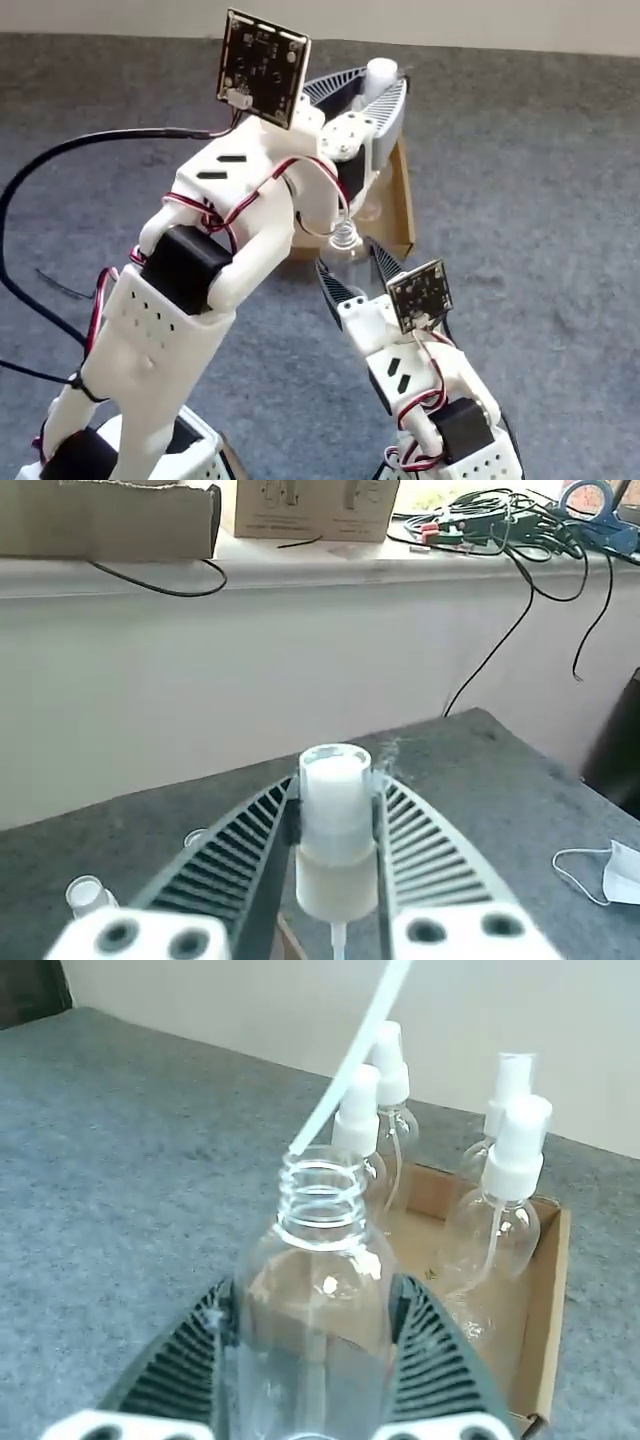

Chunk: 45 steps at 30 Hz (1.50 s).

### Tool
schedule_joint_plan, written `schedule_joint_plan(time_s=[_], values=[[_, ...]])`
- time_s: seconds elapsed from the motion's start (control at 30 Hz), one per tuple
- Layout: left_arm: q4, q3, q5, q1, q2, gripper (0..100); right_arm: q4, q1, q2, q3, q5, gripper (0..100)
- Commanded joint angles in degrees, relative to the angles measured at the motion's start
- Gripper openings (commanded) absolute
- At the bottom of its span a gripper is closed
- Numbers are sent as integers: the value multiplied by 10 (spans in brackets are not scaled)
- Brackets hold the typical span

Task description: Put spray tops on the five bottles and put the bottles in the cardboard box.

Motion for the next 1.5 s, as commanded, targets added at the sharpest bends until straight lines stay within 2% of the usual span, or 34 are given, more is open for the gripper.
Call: schedule_joint_plan(time_s=[0.0,1.17,1.47], values=[[-24,-26,4,-7,0,5,-16,-2,-8,-4,-4,3],[-53,-27,4,-4,1,5,-16,-2,-3,-4,-4,3],[-40,-5,-40,14,-4,5,-16,-1,-6,-3,-4,3]])
